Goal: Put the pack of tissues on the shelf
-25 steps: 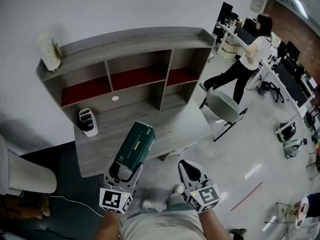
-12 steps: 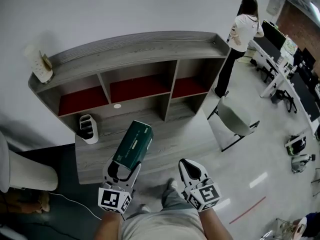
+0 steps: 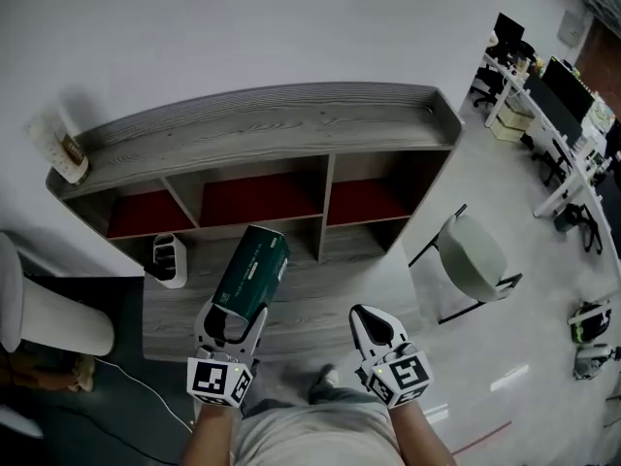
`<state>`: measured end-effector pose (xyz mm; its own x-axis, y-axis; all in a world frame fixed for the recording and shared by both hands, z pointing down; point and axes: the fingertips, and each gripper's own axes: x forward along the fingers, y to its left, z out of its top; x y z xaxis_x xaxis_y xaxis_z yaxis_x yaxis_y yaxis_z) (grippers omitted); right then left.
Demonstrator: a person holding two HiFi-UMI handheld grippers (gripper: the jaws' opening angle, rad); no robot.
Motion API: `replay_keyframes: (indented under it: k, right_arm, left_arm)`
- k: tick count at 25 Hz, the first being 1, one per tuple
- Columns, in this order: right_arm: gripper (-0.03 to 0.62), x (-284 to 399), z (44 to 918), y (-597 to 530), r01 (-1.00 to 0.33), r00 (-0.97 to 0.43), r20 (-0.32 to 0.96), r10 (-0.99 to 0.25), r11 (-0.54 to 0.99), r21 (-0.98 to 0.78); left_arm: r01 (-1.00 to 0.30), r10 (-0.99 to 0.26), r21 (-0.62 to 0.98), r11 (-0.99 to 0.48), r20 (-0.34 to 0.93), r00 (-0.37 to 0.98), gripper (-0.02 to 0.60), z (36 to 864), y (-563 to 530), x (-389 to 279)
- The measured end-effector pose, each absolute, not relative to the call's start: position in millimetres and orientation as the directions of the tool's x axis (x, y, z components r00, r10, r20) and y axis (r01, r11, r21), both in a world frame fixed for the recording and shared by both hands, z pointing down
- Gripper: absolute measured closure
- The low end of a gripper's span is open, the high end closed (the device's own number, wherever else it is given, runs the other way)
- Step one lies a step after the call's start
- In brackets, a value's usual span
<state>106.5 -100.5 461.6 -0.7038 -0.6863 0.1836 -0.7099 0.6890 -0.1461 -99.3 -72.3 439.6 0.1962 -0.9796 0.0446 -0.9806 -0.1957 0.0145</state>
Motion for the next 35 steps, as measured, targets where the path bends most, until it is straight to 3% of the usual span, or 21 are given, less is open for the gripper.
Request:
replay_keyframes:
  k: [12, 35]
  right_arm:
    - [0.554, 132, 471, -152, -0.661, -0.75, 0.187, -0.634, 0.729, -0.18]
    - [0.554, 108, 469, -195, -0.837, -0.546, 0.237, -0.803, 0.533, -0.124]
  left_arm:
    - [-0.999, -0.998, -0.02, -0.032, 0.054, 0.031, 0.229, 429, -133, -104]
    - [-0.994, -0.992, -0.038, -0.098, 0.085, 0.094, 0.227, 469, -245, -154]
